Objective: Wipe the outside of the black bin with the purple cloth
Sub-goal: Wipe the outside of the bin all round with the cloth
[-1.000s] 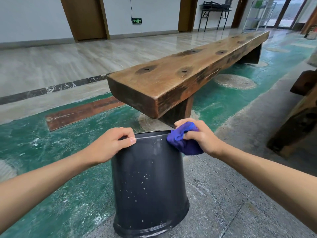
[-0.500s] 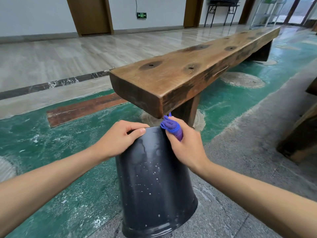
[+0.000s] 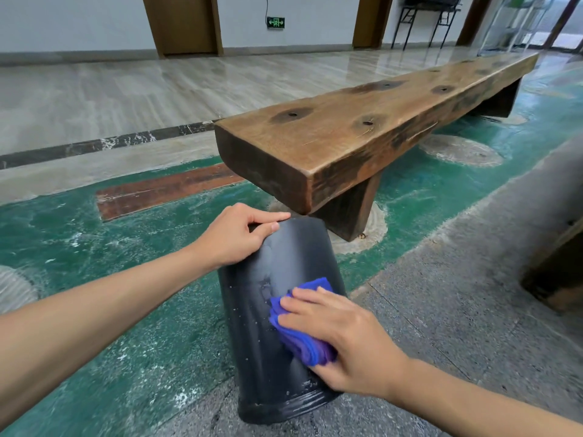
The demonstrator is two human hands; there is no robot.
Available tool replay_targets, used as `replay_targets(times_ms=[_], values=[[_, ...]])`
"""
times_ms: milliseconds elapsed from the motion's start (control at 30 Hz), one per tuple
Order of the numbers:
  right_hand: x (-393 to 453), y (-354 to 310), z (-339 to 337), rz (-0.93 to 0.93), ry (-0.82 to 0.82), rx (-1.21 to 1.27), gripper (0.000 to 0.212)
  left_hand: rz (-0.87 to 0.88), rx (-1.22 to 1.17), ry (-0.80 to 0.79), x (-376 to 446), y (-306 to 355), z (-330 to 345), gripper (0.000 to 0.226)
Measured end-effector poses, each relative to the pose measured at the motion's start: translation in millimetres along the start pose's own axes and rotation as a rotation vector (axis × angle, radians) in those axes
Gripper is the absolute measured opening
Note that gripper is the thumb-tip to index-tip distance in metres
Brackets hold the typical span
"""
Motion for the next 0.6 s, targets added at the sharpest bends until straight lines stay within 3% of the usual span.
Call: replay_targets(times_ms=[200, 267, 367, 433, 500, 600], values=[[-38, -16, 1, -0.137, -0.145, -0.014, 0.049, 0.016, 0.022, -0.003, 9, 3, 0, 0.029], [-39, -7, -8, 0.008, -0.061, 0.124, 0.049, 0.045, 0.007, -0.005, 10, 7, 0, 0.029], [-27, 27, -39, 0.396, 0.307, 0.342, 0.031, 0.033, -0.013, -0.026, 14, 10, 3, 0.028], [-14, 57, -59, 0.620, 0.496, 0.350, 0.017, 0.028, -0.018, -0.039, 16, 11, 5, 0.028], [0, 86, -72, 0.786, 0.572, 0.344, 0.014, 0.019, -0.019, -0.052, 18, 13, 6, 0.028], [18, 112, -67, 0.872, 0.517, 0.366, 0.011, 0.006, -0.013, -0.087, 18, 18, 8, 0.029]])
Point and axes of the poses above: each hand's wrist, its own x-axis towards the middle knuckle, its own z-axis out of the palm, y = z × x, the point moved 6 cm from there along x, towards the middle knuckle, and after that the axes turned 4 degrees about -x, right-handed, at the moved point
